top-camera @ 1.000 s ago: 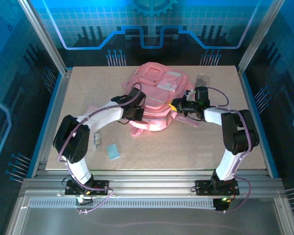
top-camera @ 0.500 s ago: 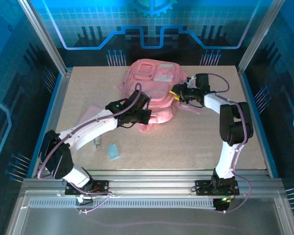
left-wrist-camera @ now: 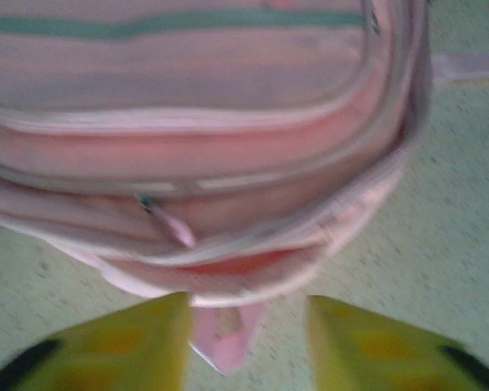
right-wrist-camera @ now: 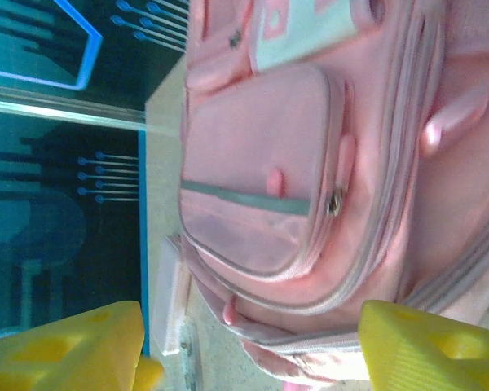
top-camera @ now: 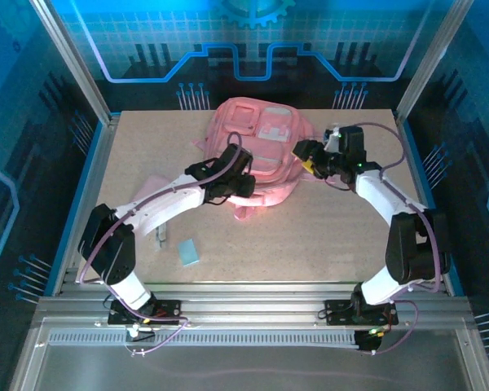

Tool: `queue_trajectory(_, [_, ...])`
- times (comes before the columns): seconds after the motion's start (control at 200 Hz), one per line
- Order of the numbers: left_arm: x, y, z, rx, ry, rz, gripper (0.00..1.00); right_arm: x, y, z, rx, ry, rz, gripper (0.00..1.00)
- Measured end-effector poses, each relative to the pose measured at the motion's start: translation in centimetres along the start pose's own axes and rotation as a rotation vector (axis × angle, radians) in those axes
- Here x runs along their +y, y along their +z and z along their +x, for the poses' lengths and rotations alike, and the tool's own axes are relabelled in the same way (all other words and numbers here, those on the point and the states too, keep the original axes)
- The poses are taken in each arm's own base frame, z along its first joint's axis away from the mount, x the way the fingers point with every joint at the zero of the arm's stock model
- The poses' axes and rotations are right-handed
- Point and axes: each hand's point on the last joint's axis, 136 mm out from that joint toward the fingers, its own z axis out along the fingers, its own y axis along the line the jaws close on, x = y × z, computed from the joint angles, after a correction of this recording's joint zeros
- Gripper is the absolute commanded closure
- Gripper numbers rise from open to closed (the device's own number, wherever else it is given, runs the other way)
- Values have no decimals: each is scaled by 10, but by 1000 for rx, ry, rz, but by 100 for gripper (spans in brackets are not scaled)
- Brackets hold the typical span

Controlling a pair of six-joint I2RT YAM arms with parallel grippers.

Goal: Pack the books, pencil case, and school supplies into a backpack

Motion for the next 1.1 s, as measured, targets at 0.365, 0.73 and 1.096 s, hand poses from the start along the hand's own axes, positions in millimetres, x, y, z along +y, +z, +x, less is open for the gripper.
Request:
queue_trajectory(0.365, [29,49,-3,42,1,-110,48,-46,61,42,71,43,163,48])
queue_trajectory(0.73, [35,100,14,196,50,-196,62,-60,74,40,66,43,188,48])
queue_trajectory(1.096, [47,99,42,278,48,-227,86,-63,74,38,57,47,184,48])
